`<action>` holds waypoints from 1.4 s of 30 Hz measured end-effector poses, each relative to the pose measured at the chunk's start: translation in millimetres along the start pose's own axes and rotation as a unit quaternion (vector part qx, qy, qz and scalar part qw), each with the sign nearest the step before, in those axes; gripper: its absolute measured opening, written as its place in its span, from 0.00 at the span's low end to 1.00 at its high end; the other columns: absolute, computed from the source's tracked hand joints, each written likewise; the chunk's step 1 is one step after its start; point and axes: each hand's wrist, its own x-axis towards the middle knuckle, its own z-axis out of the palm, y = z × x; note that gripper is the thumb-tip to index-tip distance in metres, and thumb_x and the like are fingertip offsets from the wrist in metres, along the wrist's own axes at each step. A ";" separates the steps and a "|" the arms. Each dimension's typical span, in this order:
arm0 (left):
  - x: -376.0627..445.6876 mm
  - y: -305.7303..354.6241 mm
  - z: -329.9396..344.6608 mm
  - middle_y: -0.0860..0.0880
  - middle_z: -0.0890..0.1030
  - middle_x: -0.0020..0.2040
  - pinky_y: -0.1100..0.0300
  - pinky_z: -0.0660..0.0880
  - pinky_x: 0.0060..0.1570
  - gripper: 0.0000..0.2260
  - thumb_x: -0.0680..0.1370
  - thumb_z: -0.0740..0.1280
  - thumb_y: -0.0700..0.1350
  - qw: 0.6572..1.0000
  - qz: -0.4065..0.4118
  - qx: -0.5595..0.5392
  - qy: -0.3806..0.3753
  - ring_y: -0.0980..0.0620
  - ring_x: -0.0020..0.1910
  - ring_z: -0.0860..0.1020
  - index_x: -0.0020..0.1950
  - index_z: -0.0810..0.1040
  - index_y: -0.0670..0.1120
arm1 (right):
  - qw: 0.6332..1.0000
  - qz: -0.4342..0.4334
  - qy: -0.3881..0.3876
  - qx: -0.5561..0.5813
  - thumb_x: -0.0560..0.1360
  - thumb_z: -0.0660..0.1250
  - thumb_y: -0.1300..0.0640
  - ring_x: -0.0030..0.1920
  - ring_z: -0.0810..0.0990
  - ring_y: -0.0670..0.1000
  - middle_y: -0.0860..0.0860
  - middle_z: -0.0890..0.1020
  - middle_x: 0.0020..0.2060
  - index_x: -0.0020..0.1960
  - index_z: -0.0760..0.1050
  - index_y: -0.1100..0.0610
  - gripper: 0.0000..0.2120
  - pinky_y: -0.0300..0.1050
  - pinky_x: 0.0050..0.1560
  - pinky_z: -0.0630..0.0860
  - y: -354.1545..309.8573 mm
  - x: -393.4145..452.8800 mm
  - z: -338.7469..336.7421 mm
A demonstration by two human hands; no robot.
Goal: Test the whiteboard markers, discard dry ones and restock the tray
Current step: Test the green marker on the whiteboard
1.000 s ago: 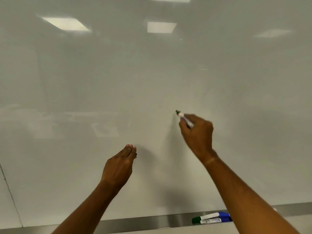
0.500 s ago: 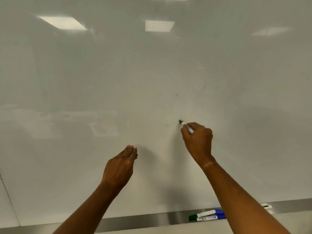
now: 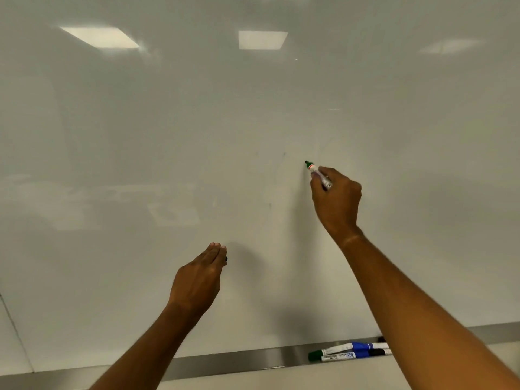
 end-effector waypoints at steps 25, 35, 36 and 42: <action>-17.3 59.3 16.4 0.44 0.84 0.49 0.54 0.79 0.27 0.20 0.61 0.80 0.37 0.999 0.025 -0.015 -0.017 0.45 0.43 0.84 0.52 0.83 0.41 | 0.959 0.206 -0.175 0.087 0.71 0.74 0.58 0.40 0.82 0.45 0.46 0.83 0.40 0.51 0.82 0.55 0.09 0.33 0.38 0.77 85.6 -124.1 -55.3; -28.4 91.7 25.1 0.51 0.83 0.39 0.60 0.74 0.23 0.12 0.67 0.78 0.41 0.994 0.056 -0.080 -0.057 0.50 0.32 0.81 0.47 0.80 0.45 | 0.941 0.230 -0.234 0.078 0.70 0.75 0.59 0.39 0.81 0.47 0.46 0.82 0.39 0.47 0.78 0.52 0.09 0.34 0.36 0.77 88.7 -161.5 -77.9; -28.5 93.7 26.9 0.51 0.83 0.39 0.61 0.73 0.24 0.12 0.67 0.78 0.41 0.993 0.061 -0.083 -0.059 0.50 0.32 0.81 0.47 0.80 0.45 | 0.941 0.231 -0.237 0.073 0.70 0.75 0.59 0.39 0.81 0.47 0.45 0.82 0.40 0.48 0.78 0.51 0.10 0.35 0.37 0.78 89.5 -164.6 -79.0; -24.7 101.1 40.4 0.51 0.83 0.39 0.61 0.73 0.23 0.13 0.66 0.79 0.41 0.989 0.082 -0.108 -0.056 0.50 0.32 0.81 0.47 0.81 0.45 | 0.940 0.245 -0.224 0.075 0.70 0.75 0.59 0.42 0.82 0.46 0.45 0.83 0.42 0.49 0.80 0.51 0.10 0.33 0.40 0.78 84.3 -173.8 -86.0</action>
